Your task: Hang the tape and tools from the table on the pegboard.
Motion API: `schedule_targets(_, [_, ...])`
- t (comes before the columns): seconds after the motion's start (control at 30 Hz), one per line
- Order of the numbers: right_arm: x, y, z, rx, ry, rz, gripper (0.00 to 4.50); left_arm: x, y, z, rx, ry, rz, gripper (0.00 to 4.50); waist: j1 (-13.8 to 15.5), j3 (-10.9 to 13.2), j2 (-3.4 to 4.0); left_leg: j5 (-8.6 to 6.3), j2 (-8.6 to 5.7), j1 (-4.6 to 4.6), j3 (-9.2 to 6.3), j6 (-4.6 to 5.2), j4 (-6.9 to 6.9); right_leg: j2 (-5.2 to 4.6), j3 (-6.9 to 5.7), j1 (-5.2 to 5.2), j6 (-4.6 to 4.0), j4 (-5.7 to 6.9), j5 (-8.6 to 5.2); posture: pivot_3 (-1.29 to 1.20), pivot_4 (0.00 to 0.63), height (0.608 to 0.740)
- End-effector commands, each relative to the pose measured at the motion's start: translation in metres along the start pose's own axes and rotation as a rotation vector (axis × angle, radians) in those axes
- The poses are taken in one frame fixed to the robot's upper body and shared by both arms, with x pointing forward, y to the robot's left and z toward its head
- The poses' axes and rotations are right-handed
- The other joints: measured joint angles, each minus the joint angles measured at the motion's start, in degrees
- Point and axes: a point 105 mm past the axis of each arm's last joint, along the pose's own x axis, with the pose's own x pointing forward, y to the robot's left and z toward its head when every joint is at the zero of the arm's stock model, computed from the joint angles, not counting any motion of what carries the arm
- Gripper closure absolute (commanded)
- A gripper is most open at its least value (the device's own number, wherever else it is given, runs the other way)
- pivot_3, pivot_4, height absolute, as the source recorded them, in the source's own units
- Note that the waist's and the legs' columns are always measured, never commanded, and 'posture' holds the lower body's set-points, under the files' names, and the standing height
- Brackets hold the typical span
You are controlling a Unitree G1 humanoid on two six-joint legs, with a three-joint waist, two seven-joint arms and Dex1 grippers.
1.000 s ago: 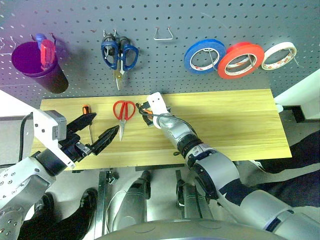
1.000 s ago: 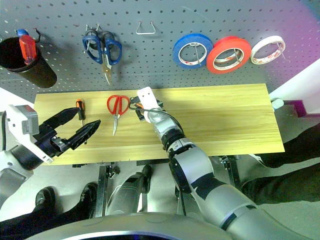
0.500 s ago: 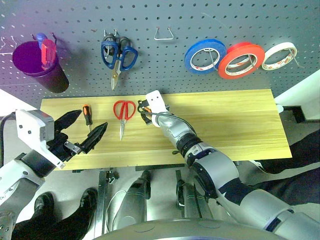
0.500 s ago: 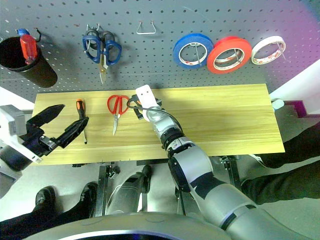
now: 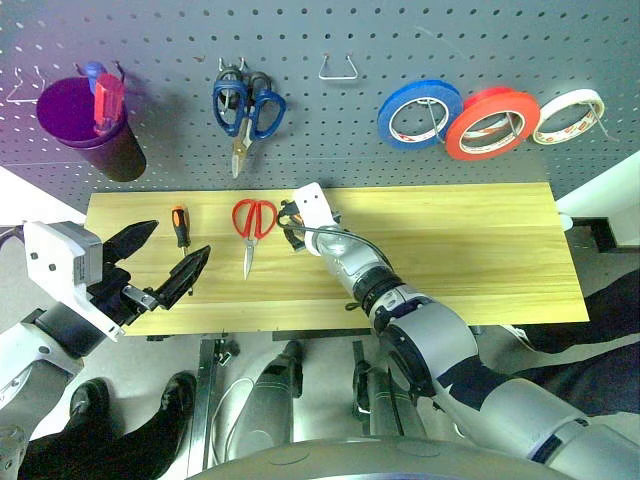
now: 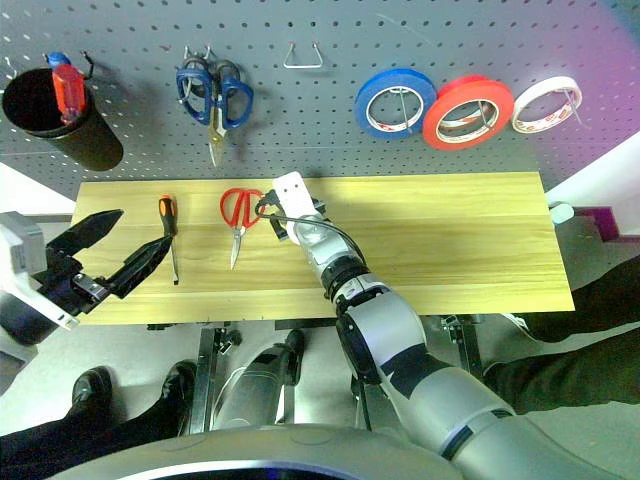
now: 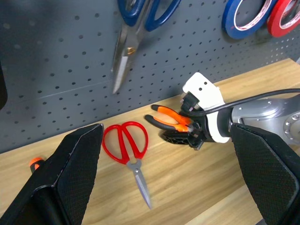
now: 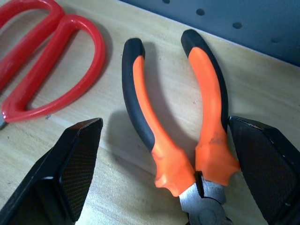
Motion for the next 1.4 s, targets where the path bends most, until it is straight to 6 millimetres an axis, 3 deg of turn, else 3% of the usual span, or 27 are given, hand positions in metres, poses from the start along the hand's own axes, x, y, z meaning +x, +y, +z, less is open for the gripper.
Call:
schedule_targets(0.03, [0.0, 0.006, 0.008, -0.01, -0.02, 0.014, 0.19, -0.004, -0.005, 0.01, 0.031, -0.033, -0.004, 0.0, 0.0, 0.0, 0.0, 0.0, 0.0, 0.0, 0.0, 0.0, 0.0, 0.01, 0.0, -0.01, 0.0, 0.0, 0.0, 0.38, 0.427, 0.74])
schedule_targets(0.1, [0.0, 0.004, 0.007, -0.018, -0.019, 0.006, 0.52, -0.004, -0.005, 0.01, 0.029, -0.034, -0.005, 0.0, 0.0, 0.0, 0.0, 0.0, 0.02, 0.0, 0.0, 0.0, -0.01, 0.01, 0.0, -0.01, 0.0, 0.0, 0.0, 0.38, 0.426, 0.74])
schedule_targets(0.3, [0.0, 0.003, 0.003, -0.014, -0.004, 0.009, 2.3, -0.004, -0.006, 0.01, 0.024, -0.035, -0.005, 0.0, 0.0, 0.0, 0.0, 0.01, 0.02, 0.0, 0.0, 0.0, -0.01, 0.01, 0.0, 0.0, 0.0, 0.0, 0.0, 0.38, 0.429, 0.74])
schedule_targets(0.67, [0.0, 0.006, -0.001, -0.046, 0.006, 0.034, 2.33, -0.003, -0.006, 0.009, 0.015, -0.035, -0.004, 0.0, 0.0, 0.1, 0.01, 0.01, 0.02, 0.01, 0.0, 0.0, -0.01, 0.01, 0.0, 0.0, 0.0, 0.0, 0.0, 0.38, 0.435, 0.74])
schedule_targets(1.0, [-0.001, -0.017, 0.011, 0.015, -0.042, -0.002, 2.33, 0.003, -0.005, 0.006, 0.003, -0.044, -0.009, 0.0, 0.0, 0.1, 0.0, 0.01, 0.02, 0.0, 0.0, 0.0, -0.01, 0.0, 0.0, 0.01, 0.0, 0.0, 0.0, 0.35, 0.425, 0.74])
schedule_targets(1.4, [-0.005, -0.027, -0.025, -0.096, 0.083, 0.035, 2.33, 0.008, -0.006, 0.005, -0.004, -0.06, -0.016, 0.0, 0.0, 0.1, 0.0, 0.03, 0.02, 0.01, 0.0, -0.01, 0.0, 0.0, -0.02, 0.02, 0.0, 0.0, 0.0, 0.33, 0.412, 0.74])
